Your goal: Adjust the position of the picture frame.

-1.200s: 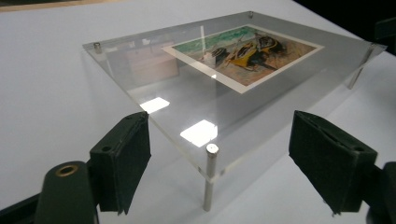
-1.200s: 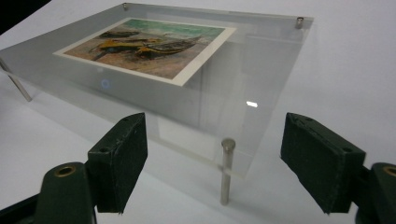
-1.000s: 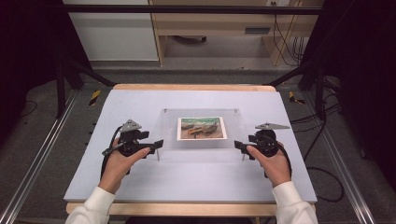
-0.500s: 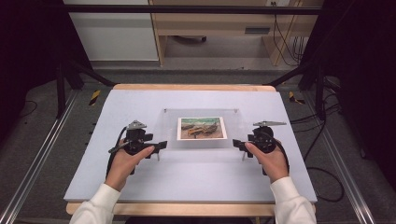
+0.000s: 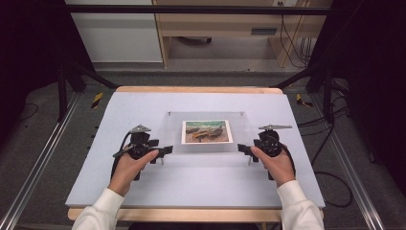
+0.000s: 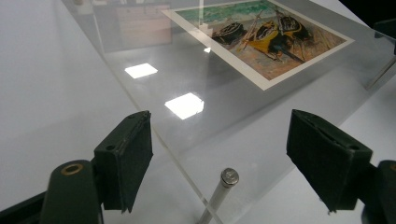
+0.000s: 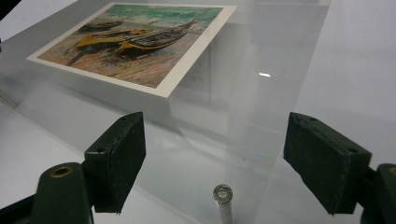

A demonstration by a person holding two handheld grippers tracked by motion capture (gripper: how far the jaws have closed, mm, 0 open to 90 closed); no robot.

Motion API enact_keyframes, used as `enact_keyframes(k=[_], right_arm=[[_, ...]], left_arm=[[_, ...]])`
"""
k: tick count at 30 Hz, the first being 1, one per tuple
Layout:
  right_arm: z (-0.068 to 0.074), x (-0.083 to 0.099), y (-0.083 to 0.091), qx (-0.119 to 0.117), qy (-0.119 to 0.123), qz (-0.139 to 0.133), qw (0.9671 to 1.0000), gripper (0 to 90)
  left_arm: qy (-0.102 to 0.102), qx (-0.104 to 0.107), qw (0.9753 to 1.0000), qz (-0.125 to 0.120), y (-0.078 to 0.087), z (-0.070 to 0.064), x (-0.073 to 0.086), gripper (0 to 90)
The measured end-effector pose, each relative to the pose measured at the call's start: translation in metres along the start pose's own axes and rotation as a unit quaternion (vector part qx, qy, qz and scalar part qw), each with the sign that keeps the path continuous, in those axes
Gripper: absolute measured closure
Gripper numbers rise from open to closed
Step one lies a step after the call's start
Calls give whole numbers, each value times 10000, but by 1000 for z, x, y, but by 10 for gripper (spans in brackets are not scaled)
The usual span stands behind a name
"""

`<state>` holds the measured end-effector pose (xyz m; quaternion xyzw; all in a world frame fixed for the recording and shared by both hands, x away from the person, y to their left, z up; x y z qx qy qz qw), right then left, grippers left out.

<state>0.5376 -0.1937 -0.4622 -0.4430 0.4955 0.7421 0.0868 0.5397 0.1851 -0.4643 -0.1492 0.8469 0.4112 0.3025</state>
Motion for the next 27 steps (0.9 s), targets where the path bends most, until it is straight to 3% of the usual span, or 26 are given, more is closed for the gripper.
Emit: enact_keyframes(k=[12,27], right_arm=[[-1,-1,-1,-29,24,33,10000,211],[-3,-1,-4,-99,-188,100,9997,193]], left_arm=[[375,187,9990,165,-3,6,0,198],[383,161,9989,212,-7,6,-3,177]])
Point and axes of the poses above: each handheld gripper's, and its own axes: y roughly backward along the jaws, x roughly out of its underside, z roughly to its left, the point moved 4 cm from there along -y, roughly forward along the jaws, and after that the axes turned 14 degrees about y, right-handed, at the moved point
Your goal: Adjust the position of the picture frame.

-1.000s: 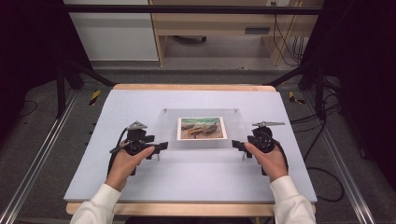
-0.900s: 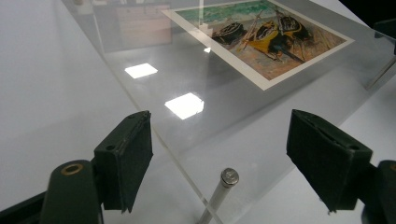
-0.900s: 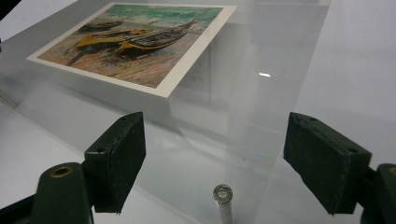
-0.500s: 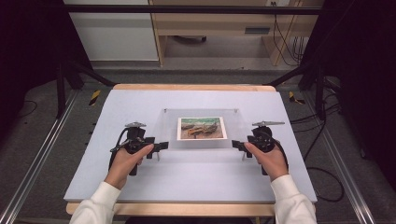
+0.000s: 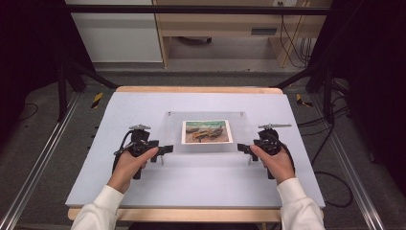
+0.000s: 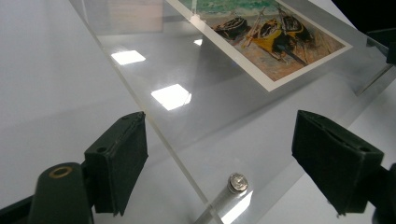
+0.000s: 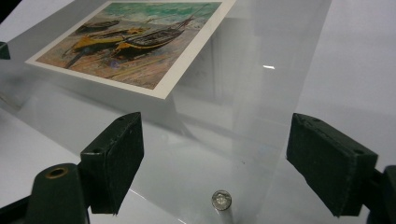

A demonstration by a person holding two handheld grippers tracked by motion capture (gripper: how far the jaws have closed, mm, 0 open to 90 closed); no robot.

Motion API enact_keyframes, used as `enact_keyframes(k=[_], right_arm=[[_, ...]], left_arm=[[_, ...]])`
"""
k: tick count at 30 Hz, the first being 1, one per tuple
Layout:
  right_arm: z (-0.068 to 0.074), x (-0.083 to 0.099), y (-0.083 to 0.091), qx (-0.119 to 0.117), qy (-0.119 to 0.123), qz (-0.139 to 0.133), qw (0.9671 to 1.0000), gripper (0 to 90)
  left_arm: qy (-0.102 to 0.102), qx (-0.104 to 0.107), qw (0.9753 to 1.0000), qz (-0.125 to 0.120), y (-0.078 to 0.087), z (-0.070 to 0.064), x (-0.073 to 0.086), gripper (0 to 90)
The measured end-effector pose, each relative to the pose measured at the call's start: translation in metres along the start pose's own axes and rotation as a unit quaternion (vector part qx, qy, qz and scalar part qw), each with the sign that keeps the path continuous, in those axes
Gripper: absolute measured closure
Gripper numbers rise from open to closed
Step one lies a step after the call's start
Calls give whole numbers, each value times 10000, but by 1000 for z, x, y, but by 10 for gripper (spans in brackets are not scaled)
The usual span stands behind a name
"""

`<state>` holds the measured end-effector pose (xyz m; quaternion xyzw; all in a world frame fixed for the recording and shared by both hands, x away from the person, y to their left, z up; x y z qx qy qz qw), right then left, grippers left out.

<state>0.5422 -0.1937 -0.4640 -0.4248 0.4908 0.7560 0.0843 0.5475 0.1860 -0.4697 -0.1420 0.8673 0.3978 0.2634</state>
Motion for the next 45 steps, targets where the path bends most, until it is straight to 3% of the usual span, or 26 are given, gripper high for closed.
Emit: enact_keyframes(k=[11,14,17,25,28,45], right_arm=[[-4,2,-2,-185,-227,15,9996,185],[-4,2,-2,-200,-246,25,9995,184],[-4,2,-2,-210,-249,33,9995,184],[-4,3,-2,-279,-301,41,9991,183],[-4,3,-4,-439,-368,60,9983,172],[-2,3,-4,-353,-361,52,9987,179]], left_arm=[[70,37,10000,31,-2,2,-1,170],[183,221,9994,168,-4,1,1,168],[178,2,9998,-7,-4,1,-1,185],[187,34,9998,-32,-5,2,-2,187],[188,40,9998,-14,-4,2,-2,187],[199,97,9997,47,-2,4,-2,224]])
Point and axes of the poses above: each handheld gripper's, and its own axes: y roughly backward along the jaws, x roughly out of its underside, z roughly to its left, the point moved 4 cm from there along -y, roughly forward along the jaws, and after that the axes turned 14 degrees about y, right-handed, at the moved point
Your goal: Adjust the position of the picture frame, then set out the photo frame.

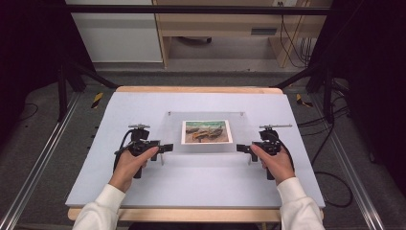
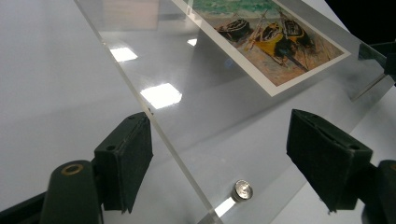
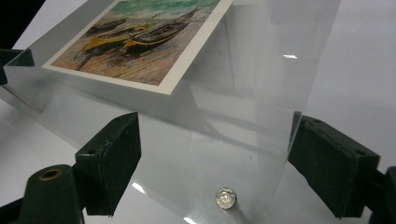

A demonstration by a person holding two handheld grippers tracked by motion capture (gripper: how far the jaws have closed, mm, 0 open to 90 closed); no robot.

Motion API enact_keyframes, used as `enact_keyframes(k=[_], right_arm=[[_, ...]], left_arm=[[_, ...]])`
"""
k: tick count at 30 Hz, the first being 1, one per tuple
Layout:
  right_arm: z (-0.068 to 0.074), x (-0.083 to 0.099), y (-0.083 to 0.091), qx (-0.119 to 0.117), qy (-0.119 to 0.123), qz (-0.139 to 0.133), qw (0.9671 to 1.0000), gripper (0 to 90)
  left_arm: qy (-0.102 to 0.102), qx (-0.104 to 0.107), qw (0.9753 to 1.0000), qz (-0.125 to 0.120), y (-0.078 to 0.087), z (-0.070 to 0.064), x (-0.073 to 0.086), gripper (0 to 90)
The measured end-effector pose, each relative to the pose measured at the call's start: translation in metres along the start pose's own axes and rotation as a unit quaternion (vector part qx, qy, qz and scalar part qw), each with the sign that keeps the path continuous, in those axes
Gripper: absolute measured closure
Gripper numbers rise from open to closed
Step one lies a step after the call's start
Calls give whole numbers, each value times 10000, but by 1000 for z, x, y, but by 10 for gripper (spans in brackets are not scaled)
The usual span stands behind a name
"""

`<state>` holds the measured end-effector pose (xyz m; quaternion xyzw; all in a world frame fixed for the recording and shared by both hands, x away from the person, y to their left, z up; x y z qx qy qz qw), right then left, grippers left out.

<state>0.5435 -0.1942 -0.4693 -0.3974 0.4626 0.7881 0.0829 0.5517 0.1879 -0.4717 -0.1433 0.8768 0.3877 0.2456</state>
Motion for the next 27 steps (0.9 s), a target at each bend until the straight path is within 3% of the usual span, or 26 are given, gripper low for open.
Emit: enact_keyframes(k=[9,21,27], right_arm=[[3,4,2,-25,112,-101,9999,186],[13,12,13,149,463,-292,9984,217],[13,19,20,145,578,-500,9970,282]], left_arm=[[-59,-59,10000,-17,4,-1,3,232],[-419,-146,9987,-238,15,-9,15,266],[-590,-177,9977,-285,21,-11,20,310]])
Point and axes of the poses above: each handheld gripper's, and its own axes: y roughly backward along the jaws, x roughly out of its underside, z roughly to its left, the point moved 4 cm from there along -y, roughly forward along the jaws, and after that the axes turned 14 degrees about y, right-handed, at the moved point
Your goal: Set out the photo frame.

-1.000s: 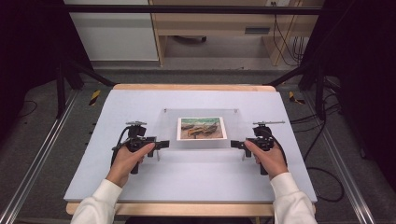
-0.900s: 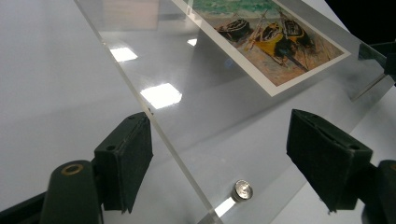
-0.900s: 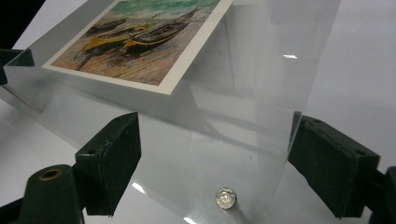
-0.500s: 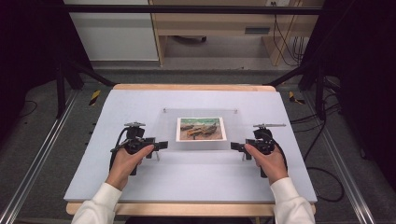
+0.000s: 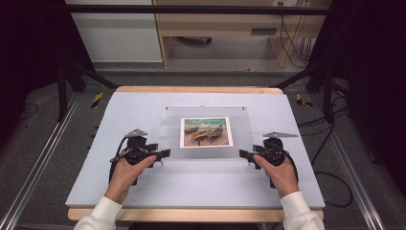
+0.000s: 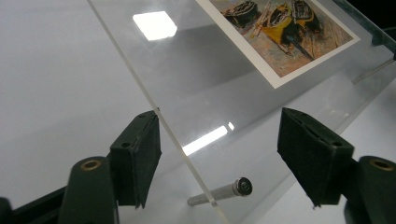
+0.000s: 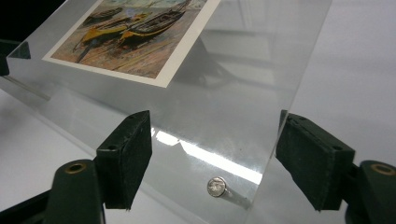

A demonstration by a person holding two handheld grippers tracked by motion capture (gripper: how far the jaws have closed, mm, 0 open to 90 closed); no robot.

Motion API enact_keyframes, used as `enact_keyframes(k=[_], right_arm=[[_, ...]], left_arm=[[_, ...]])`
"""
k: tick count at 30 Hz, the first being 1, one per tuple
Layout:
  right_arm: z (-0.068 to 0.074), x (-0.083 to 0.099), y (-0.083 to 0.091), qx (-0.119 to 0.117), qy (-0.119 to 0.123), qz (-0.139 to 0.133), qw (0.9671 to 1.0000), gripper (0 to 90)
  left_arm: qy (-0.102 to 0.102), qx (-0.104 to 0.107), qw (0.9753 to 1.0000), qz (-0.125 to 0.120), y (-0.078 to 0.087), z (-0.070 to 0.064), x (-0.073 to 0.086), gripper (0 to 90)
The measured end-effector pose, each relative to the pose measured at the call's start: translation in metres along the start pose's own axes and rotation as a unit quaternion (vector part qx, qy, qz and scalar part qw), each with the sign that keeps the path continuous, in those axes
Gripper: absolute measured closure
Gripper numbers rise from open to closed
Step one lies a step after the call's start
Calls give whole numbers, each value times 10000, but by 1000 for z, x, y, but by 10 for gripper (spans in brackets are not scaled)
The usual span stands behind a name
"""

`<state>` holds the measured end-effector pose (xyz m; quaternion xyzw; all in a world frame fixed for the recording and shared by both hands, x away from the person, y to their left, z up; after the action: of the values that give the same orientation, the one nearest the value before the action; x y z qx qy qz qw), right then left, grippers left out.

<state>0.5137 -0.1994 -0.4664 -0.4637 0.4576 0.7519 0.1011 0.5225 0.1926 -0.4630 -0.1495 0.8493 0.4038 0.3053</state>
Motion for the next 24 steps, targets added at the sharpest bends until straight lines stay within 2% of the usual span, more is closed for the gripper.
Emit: enact_keyframes(k=[16,24], right_arm=[[15,11,14,282,497,-61,9983,340],[20,17,19,360,568,-82,9977,363]], left_arm=[[-219,-152,9993,-265,13,-7,13,426],[-279,-205,9990,-291,17,-9,18,451]])
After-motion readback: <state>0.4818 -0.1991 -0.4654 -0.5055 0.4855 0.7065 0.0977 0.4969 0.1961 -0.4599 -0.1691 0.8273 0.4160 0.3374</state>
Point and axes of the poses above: each handheld gripper's, and its own axes: y roughly backward along the jaws, x roughly out of its underside, z roughly to its left, the point moved 4 cm from there along -y, roughly forward along the jaws, and after that the axes turned 14 degrees about y, right-handed, at the moved point
